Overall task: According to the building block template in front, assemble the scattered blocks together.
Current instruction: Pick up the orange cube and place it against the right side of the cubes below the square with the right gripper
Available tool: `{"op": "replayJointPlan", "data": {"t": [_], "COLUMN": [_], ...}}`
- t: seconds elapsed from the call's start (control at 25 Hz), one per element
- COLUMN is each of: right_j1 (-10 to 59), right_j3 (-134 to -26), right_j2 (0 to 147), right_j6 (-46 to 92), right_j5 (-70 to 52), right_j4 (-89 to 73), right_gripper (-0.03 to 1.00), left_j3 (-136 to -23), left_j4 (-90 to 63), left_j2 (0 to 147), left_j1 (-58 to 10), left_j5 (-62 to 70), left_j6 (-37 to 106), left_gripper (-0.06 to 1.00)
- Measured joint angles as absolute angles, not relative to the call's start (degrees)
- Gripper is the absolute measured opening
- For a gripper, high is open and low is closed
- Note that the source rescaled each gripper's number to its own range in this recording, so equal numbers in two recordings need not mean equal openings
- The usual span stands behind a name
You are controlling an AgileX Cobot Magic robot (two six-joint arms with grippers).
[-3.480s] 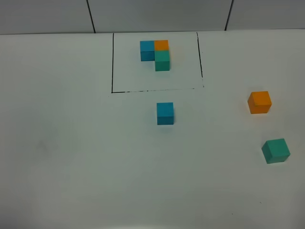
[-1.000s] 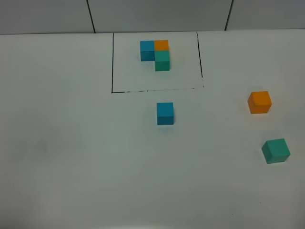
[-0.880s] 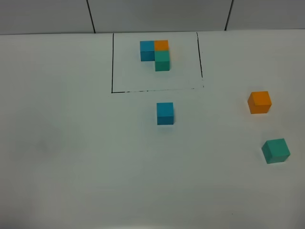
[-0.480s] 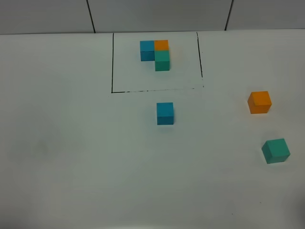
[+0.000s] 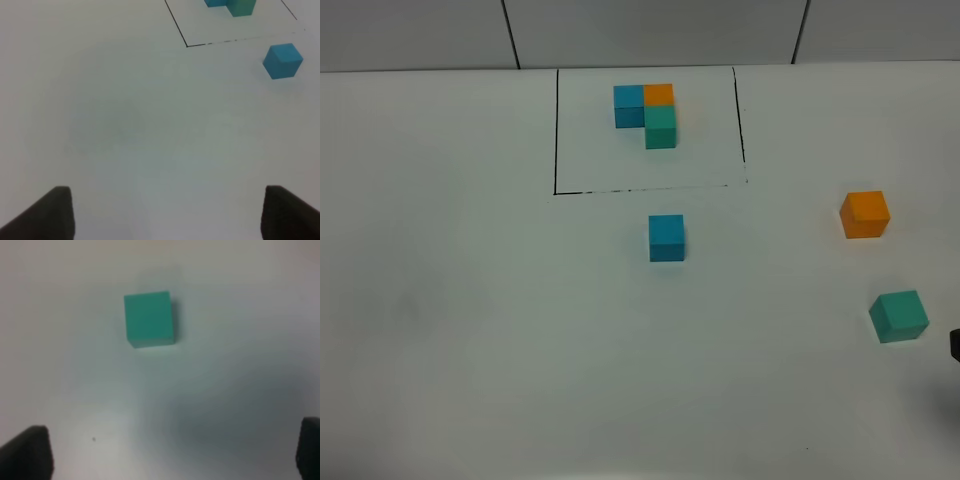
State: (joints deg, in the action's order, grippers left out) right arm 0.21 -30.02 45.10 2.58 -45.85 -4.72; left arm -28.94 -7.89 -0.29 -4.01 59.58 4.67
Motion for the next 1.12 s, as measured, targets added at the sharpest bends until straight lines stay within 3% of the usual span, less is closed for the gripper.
{"op": "replayJointPlan", "data": {"t": [1.12], "right_j1": [0.2], "right_j3": [-42.9], "right_j2": [71.5], "right_j6": [4.0], "right_j5": [-41.2], "right_j4": [-4.2], "right_gripper": [0.99], "left_j3": [-28.9], "left_j4": [-7.9], "left_j2": [-0.3], "left_j1": [-4.0], "left_j5": [59.6], "left_j6": [4.7], "left_gripper": [0.69]}}
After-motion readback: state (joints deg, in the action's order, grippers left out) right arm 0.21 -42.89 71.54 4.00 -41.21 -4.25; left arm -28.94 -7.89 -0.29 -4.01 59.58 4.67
